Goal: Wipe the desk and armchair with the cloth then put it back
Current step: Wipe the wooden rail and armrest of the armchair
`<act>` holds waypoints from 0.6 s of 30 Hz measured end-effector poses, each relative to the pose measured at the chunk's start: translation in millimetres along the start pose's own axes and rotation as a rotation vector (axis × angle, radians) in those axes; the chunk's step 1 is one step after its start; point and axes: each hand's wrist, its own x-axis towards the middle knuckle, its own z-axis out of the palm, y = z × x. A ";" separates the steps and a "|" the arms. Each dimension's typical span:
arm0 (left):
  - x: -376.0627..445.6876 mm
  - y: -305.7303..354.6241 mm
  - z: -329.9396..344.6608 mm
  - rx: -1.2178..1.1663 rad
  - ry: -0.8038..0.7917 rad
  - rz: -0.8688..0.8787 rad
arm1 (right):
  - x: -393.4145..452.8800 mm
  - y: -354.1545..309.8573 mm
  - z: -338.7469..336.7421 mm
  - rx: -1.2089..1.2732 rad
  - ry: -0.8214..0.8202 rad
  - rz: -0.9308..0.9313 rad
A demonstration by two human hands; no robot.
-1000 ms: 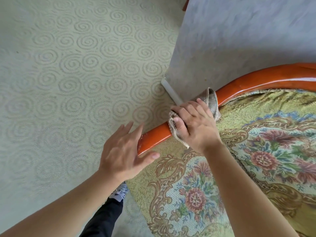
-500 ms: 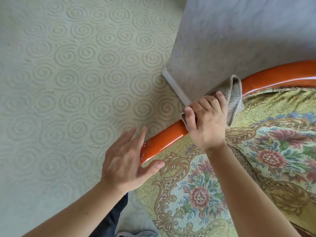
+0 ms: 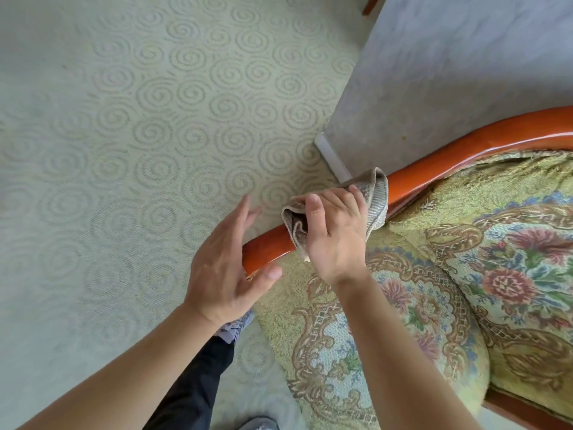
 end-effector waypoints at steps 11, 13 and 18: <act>-72.9 -17.4 7.7 -0.008 -0.025 -0.054 | -49.0 -41.5 41.2 -0.273 0.074 -0.165; -72.6 -16.5 6.5 -0.026 0.019 -0.041 | -55.6 -44.2 44.8 -0.285 0.056 -0.221; -65.4 -9.5 12.2 0.034 0.063 -0.014 | -51.4 -34.0 36.8 -0.294 0.009 -0.356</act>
